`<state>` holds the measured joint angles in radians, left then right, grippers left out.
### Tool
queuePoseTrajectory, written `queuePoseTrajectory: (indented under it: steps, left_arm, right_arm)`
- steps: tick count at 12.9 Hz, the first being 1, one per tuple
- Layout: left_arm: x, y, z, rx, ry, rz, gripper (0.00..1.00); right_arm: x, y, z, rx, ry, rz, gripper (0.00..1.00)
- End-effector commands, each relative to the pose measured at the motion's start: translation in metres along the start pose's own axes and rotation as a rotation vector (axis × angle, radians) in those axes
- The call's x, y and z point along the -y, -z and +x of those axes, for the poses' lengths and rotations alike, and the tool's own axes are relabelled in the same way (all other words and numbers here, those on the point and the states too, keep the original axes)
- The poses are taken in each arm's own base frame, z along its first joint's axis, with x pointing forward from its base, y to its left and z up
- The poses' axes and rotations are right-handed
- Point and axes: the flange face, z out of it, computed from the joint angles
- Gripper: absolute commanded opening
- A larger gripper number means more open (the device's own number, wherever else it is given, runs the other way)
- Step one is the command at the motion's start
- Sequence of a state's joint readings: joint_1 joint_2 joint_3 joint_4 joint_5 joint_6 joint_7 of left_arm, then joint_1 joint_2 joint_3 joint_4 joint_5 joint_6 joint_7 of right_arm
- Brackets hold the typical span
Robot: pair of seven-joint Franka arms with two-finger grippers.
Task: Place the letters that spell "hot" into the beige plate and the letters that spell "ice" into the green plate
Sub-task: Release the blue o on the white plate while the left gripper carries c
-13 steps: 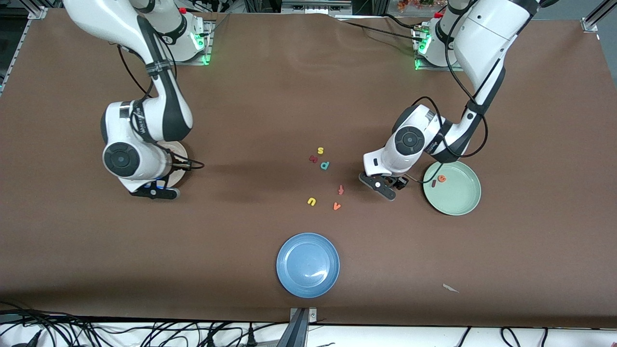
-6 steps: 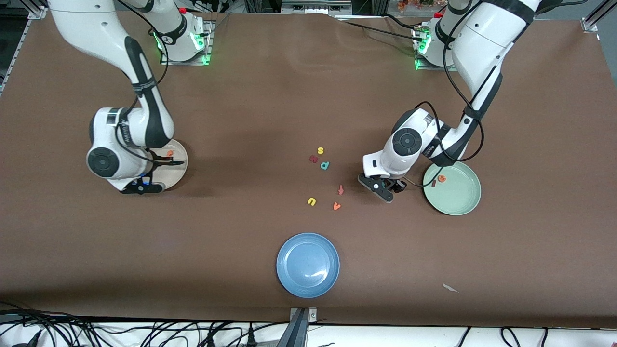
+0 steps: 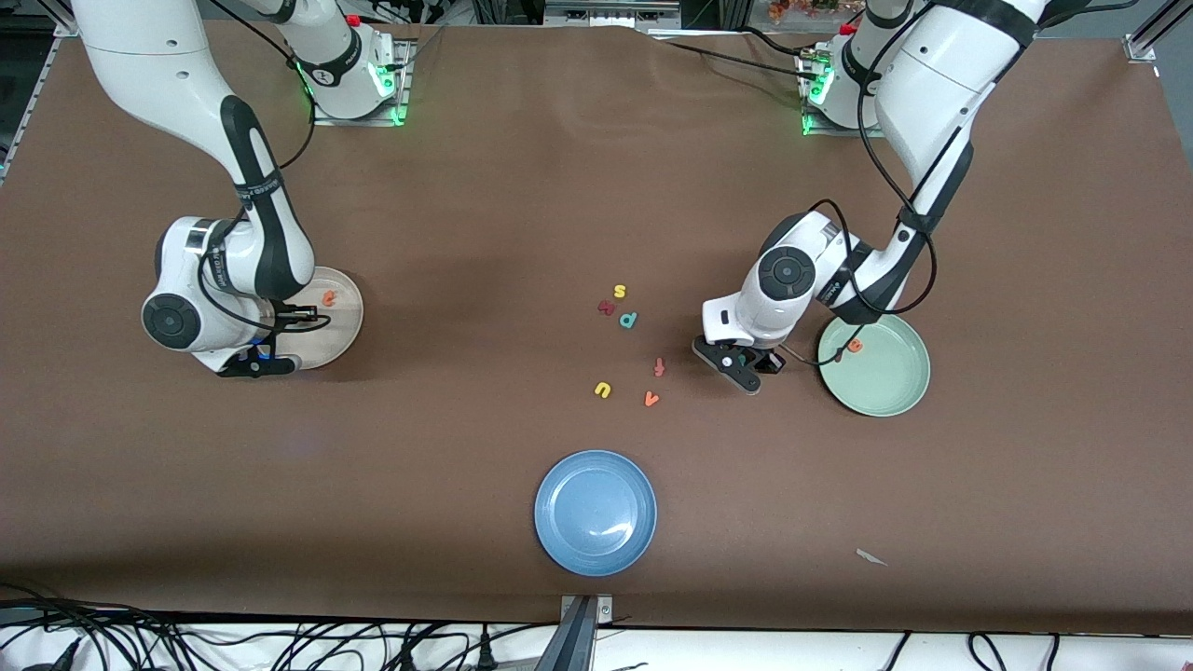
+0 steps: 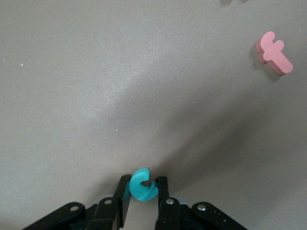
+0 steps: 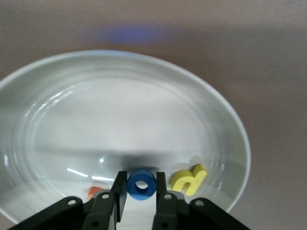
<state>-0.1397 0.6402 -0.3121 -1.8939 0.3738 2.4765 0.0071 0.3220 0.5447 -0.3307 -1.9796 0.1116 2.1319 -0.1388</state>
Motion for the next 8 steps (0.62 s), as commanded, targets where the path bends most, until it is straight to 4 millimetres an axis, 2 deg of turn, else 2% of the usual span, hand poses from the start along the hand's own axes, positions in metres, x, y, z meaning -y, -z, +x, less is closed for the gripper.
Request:
queuePoseTrajectory:
  steps: [1,2,3,4,7,8]
  left_arm:
    - [0.019,0.021,0.005,-0.028,0.001,0.039,0.06]
    - [0.025,0.032,0.005,-0.040,0.006,0.046,0.06]
    - [0.036,0.041,0.002,-0.032,0.014,0.054,0.06]
    - [0.047,0.051,-0.002,-0.015,0.006,0.064,0.05]
    - [0.092,0.069,-0.022,0.015,-0.118,0.072,0.04]
    - [0.110,0.067,-0.030,0.021,-0.149,0.051,0.04]
  right_arm:
    - [0.004,-0.002,-0.001,-0.010,-0.007,0.043,0.23]
    - [0.004,0.000,0.000,-0.013,-0.005,0.043,0.50]
    - [0.005,0.003,0.000,-0.019,-0.004,0.044,1.00]
    - [0.005,0.011,0.000,-0.028,-0.001,0.047,1.00]
    - [0.006,0.075,0.000,-0.090,-0.008,0.072,1.00]
    - [0.004,0.099,-0.002,-0.108,-0.016,0.083,1.00]
